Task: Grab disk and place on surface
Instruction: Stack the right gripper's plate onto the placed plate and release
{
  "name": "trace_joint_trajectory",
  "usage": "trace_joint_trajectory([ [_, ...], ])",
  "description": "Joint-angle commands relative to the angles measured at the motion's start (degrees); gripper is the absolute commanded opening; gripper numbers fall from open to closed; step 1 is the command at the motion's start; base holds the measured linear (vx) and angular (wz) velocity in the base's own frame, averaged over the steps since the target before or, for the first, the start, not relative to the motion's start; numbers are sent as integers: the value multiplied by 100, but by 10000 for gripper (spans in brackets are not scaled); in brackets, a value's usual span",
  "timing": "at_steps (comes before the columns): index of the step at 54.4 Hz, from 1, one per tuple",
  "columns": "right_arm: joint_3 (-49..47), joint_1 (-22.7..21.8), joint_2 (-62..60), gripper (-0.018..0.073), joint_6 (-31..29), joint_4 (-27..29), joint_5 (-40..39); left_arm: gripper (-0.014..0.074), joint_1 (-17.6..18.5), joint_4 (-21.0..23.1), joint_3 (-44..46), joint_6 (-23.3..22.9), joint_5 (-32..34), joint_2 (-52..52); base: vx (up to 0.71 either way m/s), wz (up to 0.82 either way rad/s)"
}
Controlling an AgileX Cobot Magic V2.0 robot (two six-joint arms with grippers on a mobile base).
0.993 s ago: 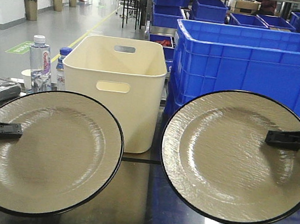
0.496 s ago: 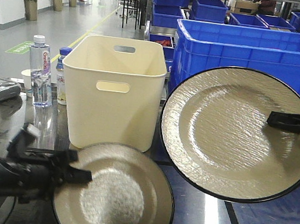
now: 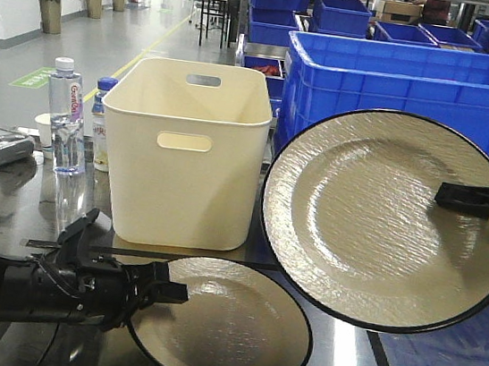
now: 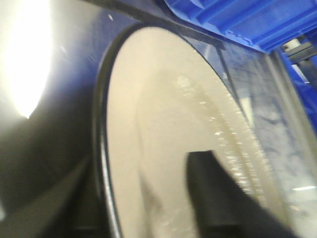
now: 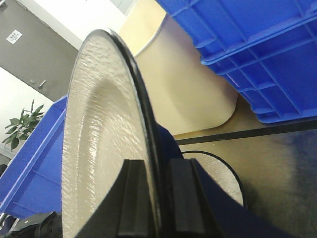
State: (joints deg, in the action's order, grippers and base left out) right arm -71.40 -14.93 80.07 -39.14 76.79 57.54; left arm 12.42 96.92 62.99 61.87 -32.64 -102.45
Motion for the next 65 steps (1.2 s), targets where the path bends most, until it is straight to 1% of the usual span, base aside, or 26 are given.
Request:
trace_joint_trajectory([
  [1, -191, -9, -204, -9, -18, 749, -23, 569, 29, 297, 198, 315, 42, 272, 0, 0],
  [7, -191, -4, -204, -9, -18, 722, -99, 591, 15, -66, 198, 352, 363, 385, 0, 0],
  [10, -191, 22, -197, -9, -18, 668, -208, 588, -64, -284, 198, 357, 398, 530, 0, 0],
  [13, -191, 97, -178, -9, -18, 601, -338, 584, -194, -616, 198, 354, 391, 734, 0, 0],
  [20, -191, 451, 31, -9, -147, 517, -561, 565, -557, -1432, 198, 304, 137, 1400, 0, 0],
  [26, -191, 861, 358, -9, -187, 541, -740, 510, -869, -1991, 198, 114, -198, 2176, 0, 0],
  [28, -191, 1014, 481, -9, -187, 554, -840, 475, -972, -2189, 198, 10, -269, 2490, 0, 0],
  [31, -191, 1268, 684, -9, -187, 584, -1032, 391, -1061, -2412, 198, -199, -296, 2841, 0, 0],
  [35, -191, 1600, 931, -8, -187, 603, -1330, 227, -1148, -2764, 198, -420, -286, 3318, 0, 0],
  [37, -191, 1766, 1047, -4, -242, 603, -1460, 124, -1172, -2898, 198, -493, -278, 3496, 0, 0],
  [39, -191, 1919, 1178, 4, -333, 603, -1575, 41, -1172, -3024, 198, -541, -257, 3646, 0, 0],
  [41, -191, 2086, 1278, 17, -430, 615, -1697, -10, -1172, -3110, 198, -572, -257, 3769, 0, 0],
  [47, -191, 2441, 1534, 88, -458, 628, -2027, -10, -1172, -3165, 198, -606, -273, 4020, 0, 0],
  [52, -191, 2624, 1712, 190, -458, 622, -2182, -8, -1172, -3165, 198, -611, -342, 4067, 0, 0],
  [56, -191, 2676, 1799, 284, -487, 605, -2231, -8, -1172, -3165, 198, -622, -424, 4067, 0, 0],
  [60, -191, 2676, 1815, 397, -716, 562, -2254, -8, -1172, -3192, 198, -760, -440, 4067, 0, 0],
  [65, -191, 2670, 1796, 527, -1252, 556, -2355, -8, -1172, -3265, 198, -914, -434, 4067, 0, 0],
])
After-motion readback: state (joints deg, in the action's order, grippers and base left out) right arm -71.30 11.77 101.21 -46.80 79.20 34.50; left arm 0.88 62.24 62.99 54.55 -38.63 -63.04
